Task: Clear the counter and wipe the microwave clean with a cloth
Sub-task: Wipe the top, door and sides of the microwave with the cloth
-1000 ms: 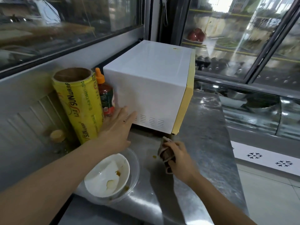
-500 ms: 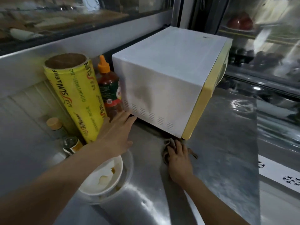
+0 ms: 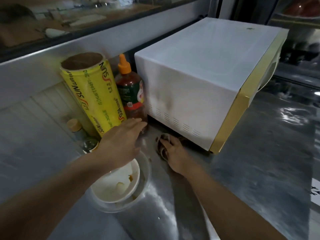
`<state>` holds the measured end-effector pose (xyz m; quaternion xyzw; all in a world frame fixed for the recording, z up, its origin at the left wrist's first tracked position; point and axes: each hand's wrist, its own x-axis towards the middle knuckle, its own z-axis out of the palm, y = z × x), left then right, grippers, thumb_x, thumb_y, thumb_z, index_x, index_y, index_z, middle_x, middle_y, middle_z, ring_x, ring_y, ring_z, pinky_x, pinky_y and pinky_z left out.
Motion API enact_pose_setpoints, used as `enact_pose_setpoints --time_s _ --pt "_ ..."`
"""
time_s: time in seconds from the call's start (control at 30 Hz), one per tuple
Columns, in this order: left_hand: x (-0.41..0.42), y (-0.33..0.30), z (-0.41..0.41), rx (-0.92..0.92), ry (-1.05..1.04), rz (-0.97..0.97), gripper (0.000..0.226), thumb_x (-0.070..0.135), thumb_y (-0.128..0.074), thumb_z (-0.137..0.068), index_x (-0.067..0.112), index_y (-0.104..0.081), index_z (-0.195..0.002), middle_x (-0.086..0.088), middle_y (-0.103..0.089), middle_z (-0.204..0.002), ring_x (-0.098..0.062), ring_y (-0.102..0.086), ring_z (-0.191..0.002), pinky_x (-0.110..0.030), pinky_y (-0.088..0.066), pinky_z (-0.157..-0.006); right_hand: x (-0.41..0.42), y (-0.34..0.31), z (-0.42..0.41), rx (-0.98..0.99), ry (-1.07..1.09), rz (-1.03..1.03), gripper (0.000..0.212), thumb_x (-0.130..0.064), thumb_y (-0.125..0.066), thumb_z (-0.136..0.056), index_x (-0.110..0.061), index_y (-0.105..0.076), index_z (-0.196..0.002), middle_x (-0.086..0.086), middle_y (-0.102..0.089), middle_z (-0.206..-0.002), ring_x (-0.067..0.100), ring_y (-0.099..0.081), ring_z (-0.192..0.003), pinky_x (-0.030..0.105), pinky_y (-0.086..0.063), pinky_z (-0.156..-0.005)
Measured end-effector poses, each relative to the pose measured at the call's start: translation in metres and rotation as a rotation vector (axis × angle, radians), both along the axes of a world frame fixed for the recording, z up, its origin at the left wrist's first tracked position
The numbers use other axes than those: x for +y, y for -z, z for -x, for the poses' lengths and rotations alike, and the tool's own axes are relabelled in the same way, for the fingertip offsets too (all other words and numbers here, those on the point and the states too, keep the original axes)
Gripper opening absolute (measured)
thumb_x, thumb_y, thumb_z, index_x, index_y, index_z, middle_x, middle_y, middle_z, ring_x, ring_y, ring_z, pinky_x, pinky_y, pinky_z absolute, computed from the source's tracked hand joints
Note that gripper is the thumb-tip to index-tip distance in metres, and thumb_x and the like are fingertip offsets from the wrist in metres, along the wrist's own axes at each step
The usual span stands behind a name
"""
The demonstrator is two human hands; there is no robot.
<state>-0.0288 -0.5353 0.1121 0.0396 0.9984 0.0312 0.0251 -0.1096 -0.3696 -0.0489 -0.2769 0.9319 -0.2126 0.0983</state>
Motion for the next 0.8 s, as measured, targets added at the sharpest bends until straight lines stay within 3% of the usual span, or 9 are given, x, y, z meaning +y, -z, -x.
enact_pose_setpoints --time_s 0.13,0.27,0.37,0.47,0.57,0.63,0.7,0.8 --pt "-0.01 0.002 -0.008 -0.008 -0.032 -0.017 0.074 0.031 -0.062 -0.085 0.03 -0.021 -0.146 0.01 -0.02 -0.153 -0.01 -0.021 -0.14 -0.028 -0.029 -0.107 -0.03 0.002 0.002 0.062 -0.153 0.02 0.054 -0.011 -0.044 -0.095 -0.023 -0.033 -0.146 0.004 -0.014 -0.158 0.025 -0.008 -0.146 0.04 -0.014 -0.119" --pt "-0.013 0.004 -0.013 -0.011 -0.055 -0.055 0.071 0.029 -0.063 -0.084 0.031 -0.025 -0.144 0.01 -0.025 -0.151 -0.013 -0.032 -0.135 -0.031 -0.036 -0.103 -0.005 0.007 -0.021 0.145 -0.319 0.006 0.044 -0.022 -0.043 -0.096 -0.031 -0.043 -0.139 -0.004 -0.018 -0.157 0.018 -0.007 -0.146 0.036 -0.013 -0.119" --pt "-0.012 0.006 -0.014 -0.028 -0.051 -0.059 0.07 0.03 -0.061 -0.085 0.03 -0.024 -0.145 0.01 -0.024 -0.151 -0.013 -0.031 -0.136 -0.031 -0.037 -0.103 0.026 0.002 -0.028 0.182 -0.425 -0.029 0.039 -0.031 -0.047 -0.094 -0.034 -0.05 -0.133 -0.004 -0.027 -0.154 0.02 -0.019 -0.144 0.036 -0.019 -0.115" --pt "-0.01 0.008 -0.012 -0.037 -0.048 -0.065 0.069 0.03 -0.06 -0.086 0.03 -0.023 -0.145 0.01 -0.023 -0.151 -0.013 -0.029 -0.137 -0.032 -0.036 -0.104 0.04 -0.006 -0.005 0.255 -0.223 -0.096 0.04 -0.033 -0.047 -0.094 -0.028 -0.052 -0.133 0.003 -0.032 -0.151 0.026 -0.034 -0.136 0.036 -0.028 -0.109" --pt "-0.008 0.009 -0.014 -0.042 -0.048 -0.062 0.07 0.03 -0.06 -0.086 0.03 -0.023 -0.145 0.01 -0.024 -0.151 -0.012 -0.028 -0.137 -0.033 -0.036 -0.105 0.032 -0.011 0.002 0.181 -0.013 -0.196 0.048 -0.026 -0.039 -0.096 -0.022 -0.033 -0.144 0.006 -0.017 -0.155 0.029 -0.027 -0.136 0.038 -0.029 -0.111" --pt "-0.006 0.01 -0.016 -0.045 -0.049 -0.058 0.069 0.03 -0.06 -0.086 0.028 -0.024 -0.144 0.009 -0.026 -0.15 -0.013 -0.031 -0.136 -0.034 -0.037 -0.104 0.027 -0.007 -0.019 0.158 -0.024 -0.207 0.055 -0.02 -0.038 -0.093 -0.02 -0.026 -0.147 0.007 -0.012 -0.155 0.032 -0.017 -0.139 0.045 -0.029 -0.111" --pt "-0.004 0.01 -0.02 -0.035 -0.048 -0.049 0.068 0.032 -0.061 -0.086 0.028 -0.024 -0.144 0.009 -0.027 -0.15 -0.013 -0.033 -0.134 -0.033 -0.038 -0.103 0.037 -0.007 -0.045 0.156 -0.117 -0.195 0.056 -0.017 -0.04 -0.09 -0.022 -0.031 -0.144 0.006 -0.014 -0.155 0.03 -0.011 -0.142 0.049 -0.036 -0.107" --pt "-0.001 0.005 -0.024 -0.017 -0.046 -0.058 0.067 0.031 -0.061 -0.086 0.028 -0.027 -0.143 0.009 -0.029 -0.149 -0.012 -0.034 -0.134 -0.032 -0.039 -0.103 0.067 -0.015 -0.057 0.103 -0.127 -0.203 0.054 -0.015 -0.043 -0.092 -0.032 -0.034 -0.143 -0.001 -0.01 -0.158 0.023 -0.008 -0.145 0.041 -0.035 -0.108"
